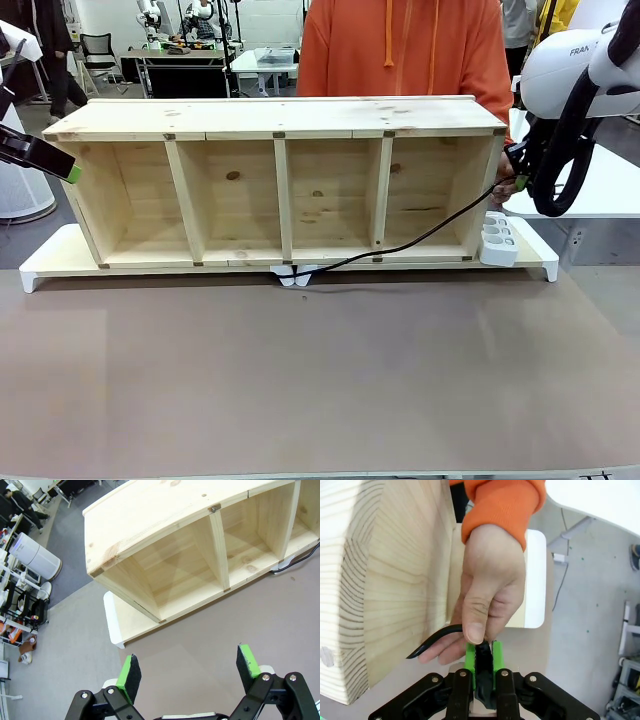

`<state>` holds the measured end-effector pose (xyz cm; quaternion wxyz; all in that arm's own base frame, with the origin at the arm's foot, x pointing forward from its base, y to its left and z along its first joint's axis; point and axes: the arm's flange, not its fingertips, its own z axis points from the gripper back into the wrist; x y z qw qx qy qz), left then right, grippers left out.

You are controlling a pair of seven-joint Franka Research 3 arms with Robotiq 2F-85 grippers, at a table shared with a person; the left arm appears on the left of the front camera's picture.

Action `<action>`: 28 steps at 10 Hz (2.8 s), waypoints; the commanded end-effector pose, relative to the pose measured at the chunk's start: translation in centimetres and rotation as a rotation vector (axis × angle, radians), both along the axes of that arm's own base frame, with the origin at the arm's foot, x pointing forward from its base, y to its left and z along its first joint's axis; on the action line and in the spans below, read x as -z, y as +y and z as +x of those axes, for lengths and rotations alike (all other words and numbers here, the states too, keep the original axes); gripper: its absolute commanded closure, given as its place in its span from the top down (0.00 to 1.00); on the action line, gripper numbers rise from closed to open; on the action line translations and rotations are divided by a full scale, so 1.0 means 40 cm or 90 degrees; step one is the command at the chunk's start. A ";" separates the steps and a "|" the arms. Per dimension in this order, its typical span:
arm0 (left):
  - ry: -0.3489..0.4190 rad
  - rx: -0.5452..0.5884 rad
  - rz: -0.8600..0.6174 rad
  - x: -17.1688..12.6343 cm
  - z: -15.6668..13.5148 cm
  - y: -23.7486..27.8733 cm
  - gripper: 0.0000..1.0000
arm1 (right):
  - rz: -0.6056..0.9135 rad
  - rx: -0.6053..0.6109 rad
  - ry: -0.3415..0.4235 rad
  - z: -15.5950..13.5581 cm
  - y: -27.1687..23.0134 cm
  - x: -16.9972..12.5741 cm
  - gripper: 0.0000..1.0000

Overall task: Perform cable management.
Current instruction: Release the Power Cable when the human grasps it.

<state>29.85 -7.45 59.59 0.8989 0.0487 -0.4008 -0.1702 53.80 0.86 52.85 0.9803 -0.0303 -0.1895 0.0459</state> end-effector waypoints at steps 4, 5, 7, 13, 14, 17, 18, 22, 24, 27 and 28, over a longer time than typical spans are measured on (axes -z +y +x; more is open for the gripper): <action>-0.007 0.003 0.008 -0.001 0.003 0.001 1.00 | 0.001 -0.003 -0.009 0.000 0.004 -0.002 0.16; -0.007 0.003 0.008 -0.001 0.003 0.001 1.00 | 0.001 -0.003 -0.009 0.000 0.004 -0.002 0.16; -0.007 0.003 0.008 -0.001 0.003 0.001 1.00 | 0.006 -0.009 0.014 -0.001 -0.002 -0.004 0.23; -0.007 0.003 0.008 -0.001 0.003 0.001 1.00 | 0.001 -0.019 0.003 -0.003 -0.005 -0.010 0.82; -0.007 0.003 0.008 -0.001 0.003 0.001 1.00 | -0.016 0.000 -0.019 0.001 -0.001 -0.008 0.94; -0.007 0.003 0.008 -0.001 0.003 0.001 1.00 | -0.004 -0.009 0.007 -0.003 -0.001 -0.002 0.94; -0.007 0.003 0.008 -0.001 0.003 0.001 1.00 | -0.004 -0.009 0.007 -0.003 -0.001 -0.002 0.94; -0.007 0.003 0.008 -0.001 0.003 0.001 1.00 | -0.004 -0.009 0.007 -0.003 -0.001 -0.002 0.94; -0.007 0.003 0.008 -0.001 0.003 0.001 1.00 | -0.004 -0.009 0.007 -0.003 -0.001 -0.002 0.94; -0.007 0.003 0.008 -0.001 0.003 0.001 1.00 | -0.004 -0.009 0.007 -0.003 -0.001 -0.002 0.94; -0.007 0.003 0.008 -0.001 0.003 0.001 1.00 | -0.004 -0.009 0.007 -0.003 -0.001 -0.002 0.94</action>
